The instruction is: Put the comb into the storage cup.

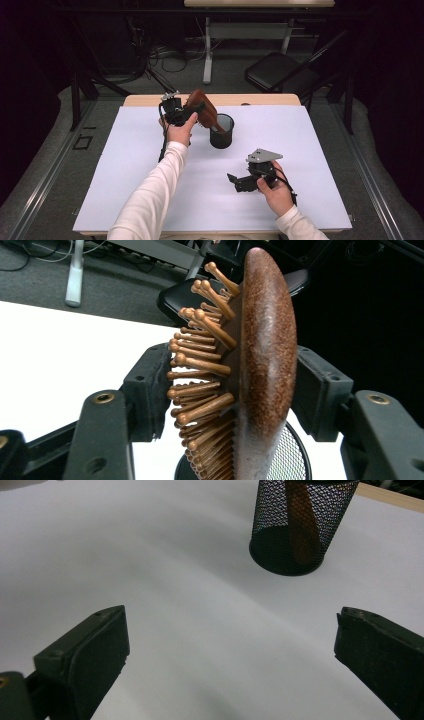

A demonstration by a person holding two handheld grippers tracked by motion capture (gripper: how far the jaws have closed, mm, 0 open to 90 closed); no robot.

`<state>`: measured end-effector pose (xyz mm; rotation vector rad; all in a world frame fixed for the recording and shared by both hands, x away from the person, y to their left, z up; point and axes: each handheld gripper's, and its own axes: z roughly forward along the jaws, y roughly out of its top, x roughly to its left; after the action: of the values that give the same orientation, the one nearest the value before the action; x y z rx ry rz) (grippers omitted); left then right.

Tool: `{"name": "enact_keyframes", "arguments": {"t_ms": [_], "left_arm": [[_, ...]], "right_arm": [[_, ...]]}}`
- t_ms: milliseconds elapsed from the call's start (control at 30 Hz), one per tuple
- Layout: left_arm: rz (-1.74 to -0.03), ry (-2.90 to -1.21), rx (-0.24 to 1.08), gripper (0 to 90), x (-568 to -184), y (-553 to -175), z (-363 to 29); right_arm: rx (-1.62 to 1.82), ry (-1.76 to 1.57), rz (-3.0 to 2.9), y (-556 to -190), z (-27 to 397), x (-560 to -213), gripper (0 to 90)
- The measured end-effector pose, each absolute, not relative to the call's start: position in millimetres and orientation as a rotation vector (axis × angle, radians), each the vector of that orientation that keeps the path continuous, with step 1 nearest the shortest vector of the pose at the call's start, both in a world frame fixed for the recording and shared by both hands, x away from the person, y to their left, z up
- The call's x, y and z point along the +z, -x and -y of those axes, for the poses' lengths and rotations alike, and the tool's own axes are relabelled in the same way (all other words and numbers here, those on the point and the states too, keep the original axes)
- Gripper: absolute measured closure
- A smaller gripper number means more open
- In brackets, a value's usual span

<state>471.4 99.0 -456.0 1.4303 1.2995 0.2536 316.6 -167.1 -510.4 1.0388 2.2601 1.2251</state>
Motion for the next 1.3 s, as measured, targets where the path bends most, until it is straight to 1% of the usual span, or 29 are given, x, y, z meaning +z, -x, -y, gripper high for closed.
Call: {"name": "enact_keyframes", "arguments": {"t_ms": [567,1300], "left_arm": [[-1.296,-1.441,0.267,27.4,-456,-471,-99],[-1.274,-1.418,0.292,27.4,-445,-465,-107]], "right_arm": [[1.221,-1.032,-2.265,-317,167,-511,1.9],[1.21,-1.033,-2.277,-317,165,-513,2.5]]}}
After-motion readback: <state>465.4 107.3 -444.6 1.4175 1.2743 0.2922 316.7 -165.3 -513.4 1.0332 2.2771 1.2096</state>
